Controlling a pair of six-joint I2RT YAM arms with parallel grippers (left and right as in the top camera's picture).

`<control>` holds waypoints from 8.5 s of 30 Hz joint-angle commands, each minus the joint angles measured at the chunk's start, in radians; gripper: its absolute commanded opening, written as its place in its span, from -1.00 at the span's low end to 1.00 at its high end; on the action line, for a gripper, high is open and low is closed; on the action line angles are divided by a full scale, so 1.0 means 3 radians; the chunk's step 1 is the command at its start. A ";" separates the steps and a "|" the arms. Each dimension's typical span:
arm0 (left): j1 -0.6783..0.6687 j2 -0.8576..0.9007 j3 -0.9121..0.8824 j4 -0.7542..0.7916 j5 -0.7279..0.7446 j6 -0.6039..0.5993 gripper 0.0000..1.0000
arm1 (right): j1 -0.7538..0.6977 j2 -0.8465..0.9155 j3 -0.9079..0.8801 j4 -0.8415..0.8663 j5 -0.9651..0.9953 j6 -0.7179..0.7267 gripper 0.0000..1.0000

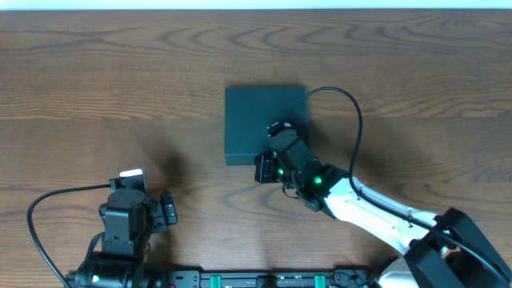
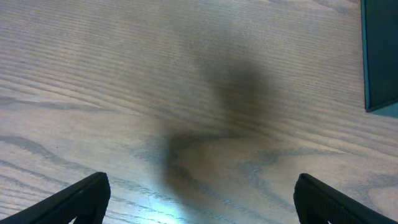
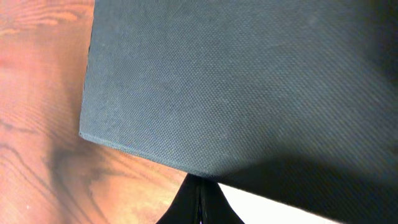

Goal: Pack container

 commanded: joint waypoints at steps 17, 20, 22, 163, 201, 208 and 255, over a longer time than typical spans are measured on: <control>0.0011 -0.0017 0.0000 0.0008 -0.0045 0.0069 0.91 | -0.0272 0.0022 0.0003 0.0333 0.0085 -0.0038 -0.97; 0.0011 -0.0017 0.0000 0.0008 -0.0045 0.0069 0.91 | -0.0272 0.0022 0.0004 0.0409 0.0066 -0.0020 -0.97; 0.0011 -0.0017 0.0001 0.0008 -0.0045 0.0069 0.91 | -0.0277 0.0022 0.0003 0.0416 0.0075 -0.0022 -0.97; 0.0011 -0.0017 0.0001 0.0008 -0.0045 0.0069 0.90 | -0.2173 -0.5113 -0.2347 0.0482 0.0263 -0.2169 0.98; -0.0023 -0.0282 -0.0005 -0.0057 0.0064 0.0014 0.91 | -0.2173 -0.5109 -0.2347 -0.0280 0.0308 -0.2131 0.99; -0.0017 -0.0917 -0.0174 0.0633 0.0083 0.0036 0.91 | -0.2173 -0.5109 -0.2347 -0.0280 0.0308 -0.2131 0.99; 0.0177 -0.1423 -0.1514 0.2424 0.0408 0.0509 0.90 | -0.2173 -0.5109 -0.2347 -0.0280 0.0308 -0.2131 0.99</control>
